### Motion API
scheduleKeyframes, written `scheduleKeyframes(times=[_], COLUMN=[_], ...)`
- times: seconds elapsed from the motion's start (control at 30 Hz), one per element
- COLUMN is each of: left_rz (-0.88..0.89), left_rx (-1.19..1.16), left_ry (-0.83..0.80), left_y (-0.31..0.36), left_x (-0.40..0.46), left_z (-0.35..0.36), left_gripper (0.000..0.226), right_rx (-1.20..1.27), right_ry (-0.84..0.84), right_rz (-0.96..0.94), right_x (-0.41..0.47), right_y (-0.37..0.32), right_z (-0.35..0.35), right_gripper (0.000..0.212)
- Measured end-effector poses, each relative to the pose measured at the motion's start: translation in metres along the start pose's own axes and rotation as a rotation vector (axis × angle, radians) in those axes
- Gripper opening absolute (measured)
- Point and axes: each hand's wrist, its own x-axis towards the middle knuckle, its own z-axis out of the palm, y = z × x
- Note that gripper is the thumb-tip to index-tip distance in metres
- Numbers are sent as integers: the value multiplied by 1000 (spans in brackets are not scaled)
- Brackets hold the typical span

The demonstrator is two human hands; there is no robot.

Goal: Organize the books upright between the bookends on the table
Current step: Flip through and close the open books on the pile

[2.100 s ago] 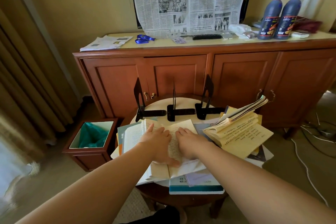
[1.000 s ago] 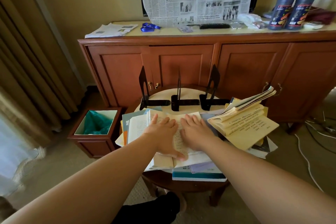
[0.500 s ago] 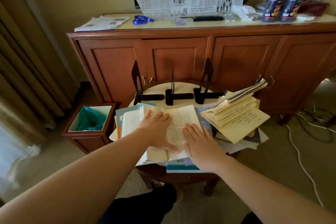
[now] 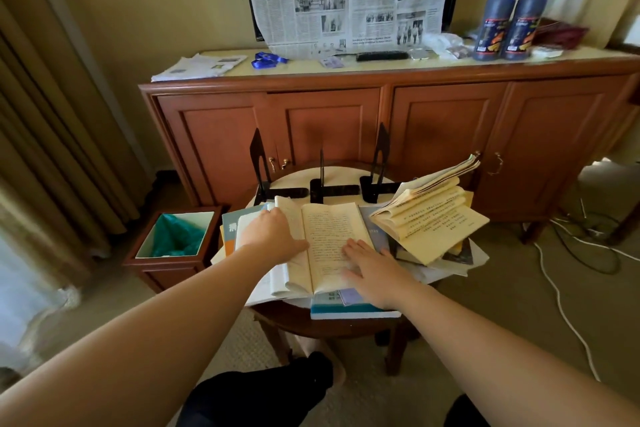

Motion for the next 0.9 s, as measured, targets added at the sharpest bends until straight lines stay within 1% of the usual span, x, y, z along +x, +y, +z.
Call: scheduleKeyframes(times=[0.1, 0.13, 0.17, 0.27, 0.33, 0.4, 0.43, 0.5, 0.53, 0.57, 0.63, 0.7, 0.73, 0.77, 0.83, 0.87, 0.9], left_rz=[-61, -54, -45, -17, 38, 70, 81, 107, 122, 152, 289, 406, 440, 462, 459, 464, 488], left_rx=[-208, -279, -366, -564, -677, -810, -837, -768, -690, -596, -357, -159, -80, -11, 135, 194, 239], left_ry=[-140, -184, -223, -276, -240, -244, -266, -351, -396, -438, -472, -399, -353, -312, -271, -256, -235], left_y=[10, 14, 20, 32, 37, 41, 42, 44, 42, 41, 35, 30, 27, 27, 28, 29, 29], left_x=[-6, -8, -12, -16, -21, -25, -26, -28, -27, -26, -23, -19, -17, -16, -11, -8, -4], left_z=[-6, -6, -7, -2, 0, 1, 2, 6, 10, 13, 21, 25, 25, 24, 21, 19, 20], left_gripper=[60, 56, 52, 51, 52, 65, 71, 73, 70, 66, 58, 57, 57, 61, 79, 86, 90], right_rx=[42, 61, 108, 364, 511, 508, 479, 432, 423, 417, 439, 428, 387, 325, 131, 20, -63], right_ry=[6, 14, 25, 116, 147, 134, 125, 123, 139, 178, 307, 421, 438, 439, 492, 517, 502], right_rz=[-8, -10, -2, 59, 73, 65, 61, 60, 52, 42, 40, 44, 45, 47, 21, -14, -53], right_x=[-1, -2, -3, -8, -10, -14, -16, -18, -18, -18, -17, -14, -13, -15, -16, -16, -16], right_y=[-3, -4, -4, 1, 5, 5, 5, 4, 4, 4, 3, 7, 9, 10, 10, 8, 6], right_z=[0, 1, 1, 2, 2, -2, -4, -7, -7, -8, -8, -6, -5, -5, -4, -3, -3], right_gripper=[62, 64, 70, 110, 116, 113, 113, 125, 129, 126, 106, 86, 80, 74, 54, 42, 36])
